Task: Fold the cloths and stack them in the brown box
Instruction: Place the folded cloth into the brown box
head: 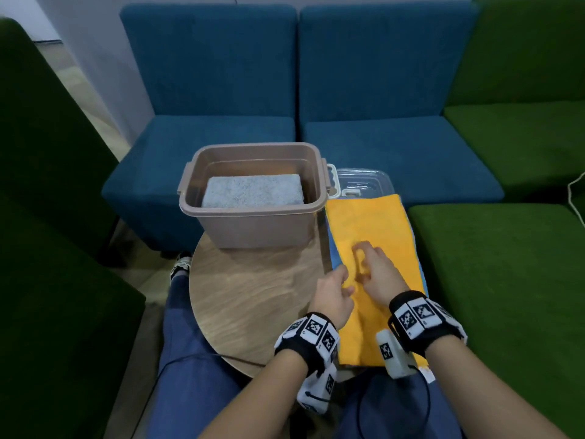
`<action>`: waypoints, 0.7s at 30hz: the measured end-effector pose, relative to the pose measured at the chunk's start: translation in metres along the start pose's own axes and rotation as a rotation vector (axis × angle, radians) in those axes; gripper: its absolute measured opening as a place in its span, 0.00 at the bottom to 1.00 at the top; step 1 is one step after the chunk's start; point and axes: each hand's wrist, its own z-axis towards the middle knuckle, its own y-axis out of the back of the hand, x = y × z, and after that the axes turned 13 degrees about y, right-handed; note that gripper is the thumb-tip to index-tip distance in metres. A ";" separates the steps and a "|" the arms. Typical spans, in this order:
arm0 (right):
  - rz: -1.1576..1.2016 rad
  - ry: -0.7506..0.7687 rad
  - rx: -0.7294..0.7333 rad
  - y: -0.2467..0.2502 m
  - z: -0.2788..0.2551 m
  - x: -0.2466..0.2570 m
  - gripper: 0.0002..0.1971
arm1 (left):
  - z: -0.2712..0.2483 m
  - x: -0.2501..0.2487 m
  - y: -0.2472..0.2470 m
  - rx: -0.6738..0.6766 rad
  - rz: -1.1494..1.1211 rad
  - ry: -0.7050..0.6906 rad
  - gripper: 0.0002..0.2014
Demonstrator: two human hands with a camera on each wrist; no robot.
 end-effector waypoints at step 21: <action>-0.057 0.298 0.109 0.052 -0.017 0.068 0.14 | -0.026 0.062 0.232 -0.326 0.210 -0.116 0.05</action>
